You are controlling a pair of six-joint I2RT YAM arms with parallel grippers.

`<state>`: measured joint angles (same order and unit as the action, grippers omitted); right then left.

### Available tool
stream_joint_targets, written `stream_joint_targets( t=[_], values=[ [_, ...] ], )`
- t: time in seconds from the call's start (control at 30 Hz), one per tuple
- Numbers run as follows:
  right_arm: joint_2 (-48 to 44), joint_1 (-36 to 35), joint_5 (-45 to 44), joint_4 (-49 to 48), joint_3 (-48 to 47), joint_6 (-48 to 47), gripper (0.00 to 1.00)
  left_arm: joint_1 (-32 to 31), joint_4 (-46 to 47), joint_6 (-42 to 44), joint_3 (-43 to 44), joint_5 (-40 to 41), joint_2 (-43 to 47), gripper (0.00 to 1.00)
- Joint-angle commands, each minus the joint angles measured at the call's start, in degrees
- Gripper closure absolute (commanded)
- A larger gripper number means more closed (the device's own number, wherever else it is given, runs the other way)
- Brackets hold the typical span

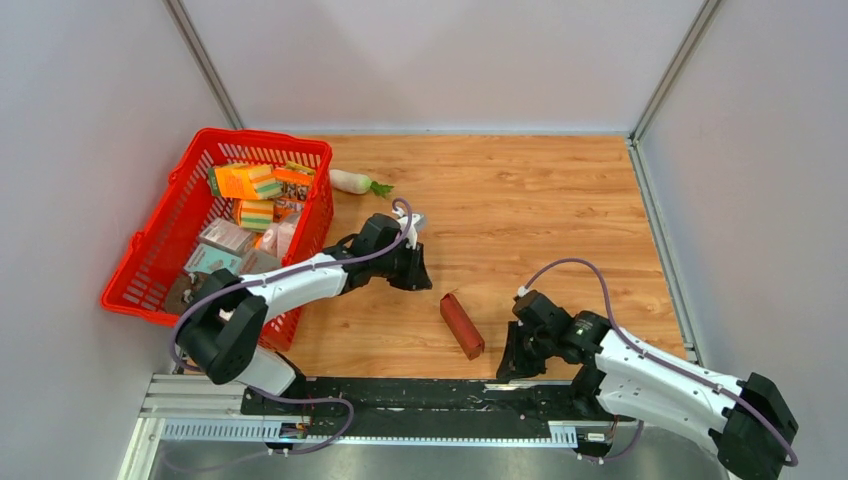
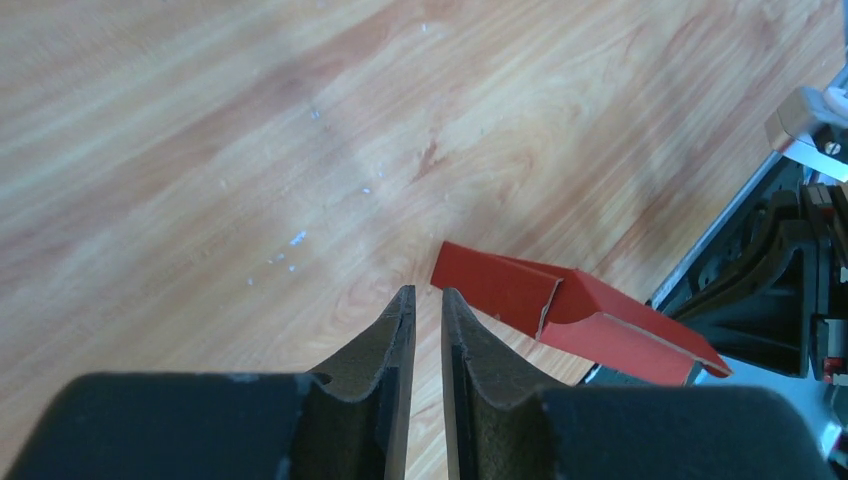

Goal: Fold the paper box

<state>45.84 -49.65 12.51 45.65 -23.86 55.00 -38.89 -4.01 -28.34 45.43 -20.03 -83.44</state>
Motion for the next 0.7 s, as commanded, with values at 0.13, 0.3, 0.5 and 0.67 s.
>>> stream_joint_targets(
  t=[0.13,0.3,0.5,0.67],
  values=[
    [2.84,-0.45,9.01,-29.89,5.65,12.92,0.96,-2.06,-0.38,0.3,1.95,-2.83,-3.04,0.78],
    [6.8,0.16,5.16,-33.17,5.93,13.2,0.98,-2.06,-1.09,-0.31,-1.13,2.1,1.78,0.78],
    [10.4,3.76,0.59,-31.24,3.56,5.65,0.97,-1.97,-3.46,0.12,-5.17,6.93,10.04,0.78],
    [14.52,6.4,-4.51,-29.56,-1.89,-1.9,0.95,-1.89,-6.0,0.3,-8.33,10.36,17.41,0.78]
  ],
)
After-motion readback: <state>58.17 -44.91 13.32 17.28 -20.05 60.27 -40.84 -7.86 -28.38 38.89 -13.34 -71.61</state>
